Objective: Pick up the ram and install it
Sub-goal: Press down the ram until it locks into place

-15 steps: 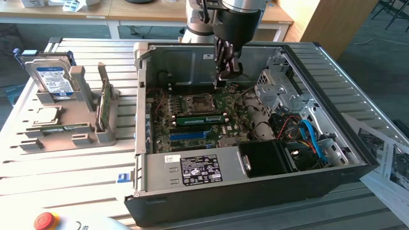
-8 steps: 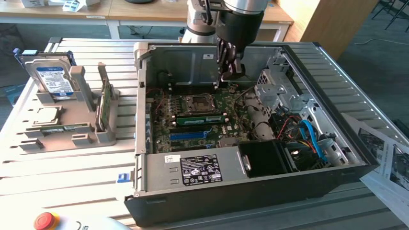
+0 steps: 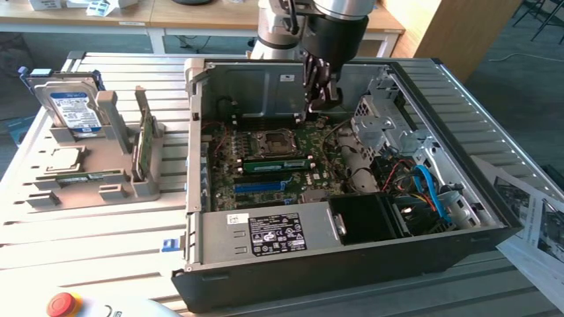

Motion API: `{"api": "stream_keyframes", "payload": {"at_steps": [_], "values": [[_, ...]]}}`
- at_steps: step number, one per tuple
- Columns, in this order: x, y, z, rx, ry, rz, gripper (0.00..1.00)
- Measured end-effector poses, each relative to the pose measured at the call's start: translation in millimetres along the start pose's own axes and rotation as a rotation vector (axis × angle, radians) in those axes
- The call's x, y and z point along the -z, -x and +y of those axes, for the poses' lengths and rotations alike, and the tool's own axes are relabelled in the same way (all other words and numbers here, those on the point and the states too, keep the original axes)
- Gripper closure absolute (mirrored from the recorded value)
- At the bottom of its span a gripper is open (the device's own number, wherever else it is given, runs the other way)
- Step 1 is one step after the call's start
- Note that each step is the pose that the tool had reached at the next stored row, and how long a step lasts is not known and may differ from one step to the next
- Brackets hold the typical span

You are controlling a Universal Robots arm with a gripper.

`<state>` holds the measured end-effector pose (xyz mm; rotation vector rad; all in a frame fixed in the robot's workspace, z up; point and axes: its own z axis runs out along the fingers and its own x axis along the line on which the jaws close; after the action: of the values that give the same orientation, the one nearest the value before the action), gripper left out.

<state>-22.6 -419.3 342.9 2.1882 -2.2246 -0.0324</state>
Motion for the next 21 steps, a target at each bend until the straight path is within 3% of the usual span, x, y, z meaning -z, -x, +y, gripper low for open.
{"api": "stream_keyframes", "payload": {"at_steps": [10, 21], "values": [[0.1, 1.3, -2.9, 0.0, 0.0, 0.0001, 0.89], [0.4, 2.0, -20.4, 0.0, 0.0, -0.0002, 0.89]]}}
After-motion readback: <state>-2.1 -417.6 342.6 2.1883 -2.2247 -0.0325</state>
